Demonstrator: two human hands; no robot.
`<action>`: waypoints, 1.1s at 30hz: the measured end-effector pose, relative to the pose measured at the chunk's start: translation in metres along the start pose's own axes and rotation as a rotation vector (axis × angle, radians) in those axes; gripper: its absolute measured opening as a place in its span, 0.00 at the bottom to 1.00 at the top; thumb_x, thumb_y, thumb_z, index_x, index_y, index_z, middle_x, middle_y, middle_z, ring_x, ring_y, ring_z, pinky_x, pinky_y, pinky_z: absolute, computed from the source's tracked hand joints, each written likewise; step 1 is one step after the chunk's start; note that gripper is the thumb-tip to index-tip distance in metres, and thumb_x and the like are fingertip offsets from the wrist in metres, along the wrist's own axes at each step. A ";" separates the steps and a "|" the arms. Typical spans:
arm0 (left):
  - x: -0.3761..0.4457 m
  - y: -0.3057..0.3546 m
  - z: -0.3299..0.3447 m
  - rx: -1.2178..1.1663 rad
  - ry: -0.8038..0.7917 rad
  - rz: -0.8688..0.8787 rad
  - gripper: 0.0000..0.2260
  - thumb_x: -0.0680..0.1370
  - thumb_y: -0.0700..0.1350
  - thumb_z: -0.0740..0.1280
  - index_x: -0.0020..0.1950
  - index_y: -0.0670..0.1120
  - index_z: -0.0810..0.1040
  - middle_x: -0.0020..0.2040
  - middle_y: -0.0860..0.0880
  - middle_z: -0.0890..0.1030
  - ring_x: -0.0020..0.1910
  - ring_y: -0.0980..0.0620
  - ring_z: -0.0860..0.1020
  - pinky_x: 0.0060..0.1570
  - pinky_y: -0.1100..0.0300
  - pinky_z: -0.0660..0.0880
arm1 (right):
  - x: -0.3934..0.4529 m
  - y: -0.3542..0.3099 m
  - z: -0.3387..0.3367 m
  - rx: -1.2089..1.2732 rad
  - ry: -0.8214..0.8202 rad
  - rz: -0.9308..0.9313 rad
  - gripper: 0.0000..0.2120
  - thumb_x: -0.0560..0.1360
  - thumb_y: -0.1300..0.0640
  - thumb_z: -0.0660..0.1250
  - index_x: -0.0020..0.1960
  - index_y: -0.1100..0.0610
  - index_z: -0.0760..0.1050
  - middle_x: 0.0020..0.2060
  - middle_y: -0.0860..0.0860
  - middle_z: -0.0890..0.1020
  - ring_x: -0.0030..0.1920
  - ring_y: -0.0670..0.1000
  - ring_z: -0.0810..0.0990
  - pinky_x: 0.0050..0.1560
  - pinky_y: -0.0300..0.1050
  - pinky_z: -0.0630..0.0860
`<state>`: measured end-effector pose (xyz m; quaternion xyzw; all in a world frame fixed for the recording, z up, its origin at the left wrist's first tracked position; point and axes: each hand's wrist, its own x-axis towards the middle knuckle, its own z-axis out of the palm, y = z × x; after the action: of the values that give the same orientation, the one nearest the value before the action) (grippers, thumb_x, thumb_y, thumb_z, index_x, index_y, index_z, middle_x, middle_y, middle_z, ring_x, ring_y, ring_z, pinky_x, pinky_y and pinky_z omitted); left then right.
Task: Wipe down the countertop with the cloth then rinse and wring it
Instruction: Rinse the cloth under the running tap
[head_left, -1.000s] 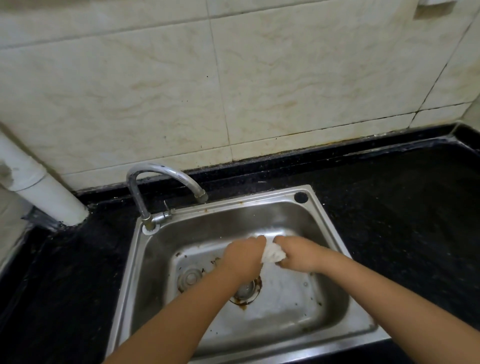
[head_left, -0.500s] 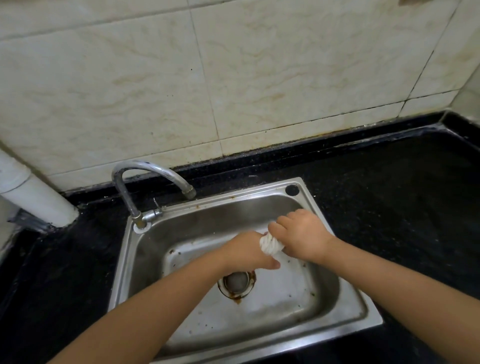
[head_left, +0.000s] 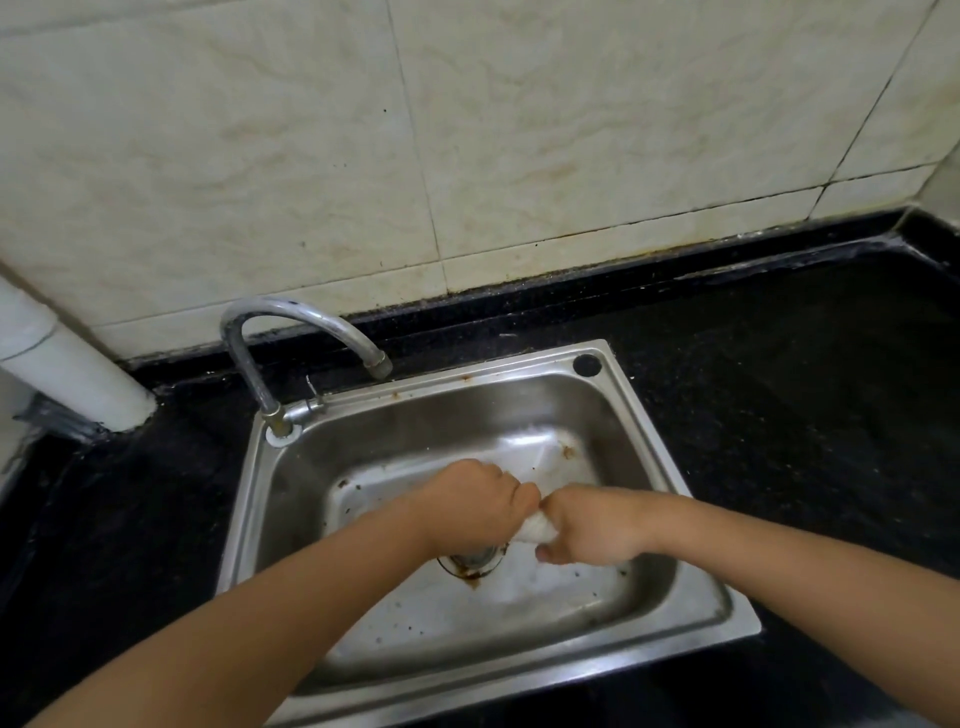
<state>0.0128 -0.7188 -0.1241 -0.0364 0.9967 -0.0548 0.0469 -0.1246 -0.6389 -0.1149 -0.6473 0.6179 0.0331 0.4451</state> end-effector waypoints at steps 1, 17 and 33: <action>-0.001 -0.002 0.004 0.020 0.016 0.021 0.19 0.49 0.50 0.82 0.30 0.47 0.76 0.21 0.52 0.74 0.17 0.56 0.71 0.18 0.70 0.64 | 0.000 -0.001 0.002 0.076 -0.042 0.008 0.09 0.77 0.54 0.61 0.38 0.54 0.69 0.30 0.46 0.69 0.28 0.43 0.66 0.28 0.32 0.63; -0.015 0.021 -0.002 -0.701 0.049 -0.511 0.21 0.77 0.51 0.63 0.68 0.48 0.65 0.61 0.49 0.74 0.57 0.51 0.73 0.54 0.63 0.69 | 0.000 0.015 0.003 0.195 0.241 -0.009 0.11 0.73 0.59 0.66 0.53 0.55 0.68 0.42 0.45 0.72 0.43 0.45 0.72 0.39 0.36 0.68; -0.021 0.015 -0.046 -0.981 -0.180 -0.411 0.14 0.80 0.47 0.58 0.62 0.43 0.64 0.44 0.49 0.73 0.37 0.59 0.70 0.35 0.69 0.67 | -0.001 0.023 0.007 -0.611 1.173 -0.495 0.07 0.63 0.56 0.60 0.29 0.58 0.70 0.19 0.50 0.71 0.18 0.50 0.68 0.23 0.37 0.65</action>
<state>0.0281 -0.6979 -0.0789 -0.2529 0.8696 0.4126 0.0977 -0.1399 -0.6299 -0.1310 -0.7759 0.5536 -0.2512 -0.1686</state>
